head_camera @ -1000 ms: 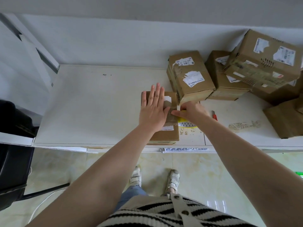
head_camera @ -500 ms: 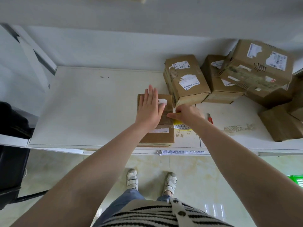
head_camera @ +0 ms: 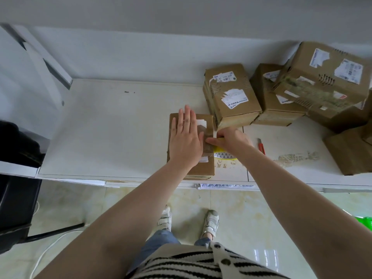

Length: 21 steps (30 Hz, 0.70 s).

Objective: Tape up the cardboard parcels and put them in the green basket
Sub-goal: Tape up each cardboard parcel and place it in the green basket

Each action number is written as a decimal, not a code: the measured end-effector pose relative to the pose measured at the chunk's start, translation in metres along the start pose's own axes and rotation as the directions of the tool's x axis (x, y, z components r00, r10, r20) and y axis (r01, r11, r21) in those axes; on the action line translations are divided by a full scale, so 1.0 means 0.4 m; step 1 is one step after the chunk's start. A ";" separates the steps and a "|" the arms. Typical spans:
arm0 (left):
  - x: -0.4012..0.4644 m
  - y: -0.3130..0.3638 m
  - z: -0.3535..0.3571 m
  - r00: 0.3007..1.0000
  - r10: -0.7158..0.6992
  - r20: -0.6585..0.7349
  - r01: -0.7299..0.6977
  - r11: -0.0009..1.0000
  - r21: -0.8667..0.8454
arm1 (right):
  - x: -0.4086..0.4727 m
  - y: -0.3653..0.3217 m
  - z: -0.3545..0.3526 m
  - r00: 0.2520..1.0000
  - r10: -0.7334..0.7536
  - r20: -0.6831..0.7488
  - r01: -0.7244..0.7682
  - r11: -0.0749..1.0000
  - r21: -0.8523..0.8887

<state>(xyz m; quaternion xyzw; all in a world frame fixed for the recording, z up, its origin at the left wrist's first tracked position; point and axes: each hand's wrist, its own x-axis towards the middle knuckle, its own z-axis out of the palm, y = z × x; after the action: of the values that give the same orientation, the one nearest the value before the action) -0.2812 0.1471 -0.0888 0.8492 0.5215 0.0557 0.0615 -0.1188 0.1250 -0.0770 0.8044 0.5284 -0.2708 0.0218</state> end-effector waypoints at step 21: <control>0.000 -0.046 0.004 0.990 -0.002 0.141 0.028 0.983 -0.180 | -0.048 0.066 -0.001 0.977 -0.180 -0.111 0.211 0.882 0.421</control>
<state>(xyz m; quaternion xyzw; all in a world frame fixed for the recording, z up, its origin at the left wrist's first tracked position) -0.2971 0.1552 -0.0933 0.8380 0.5149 0.0426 0.1755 -0.1016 0.0976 -0.0744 0.7407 0.5345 -0.3535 -0.2018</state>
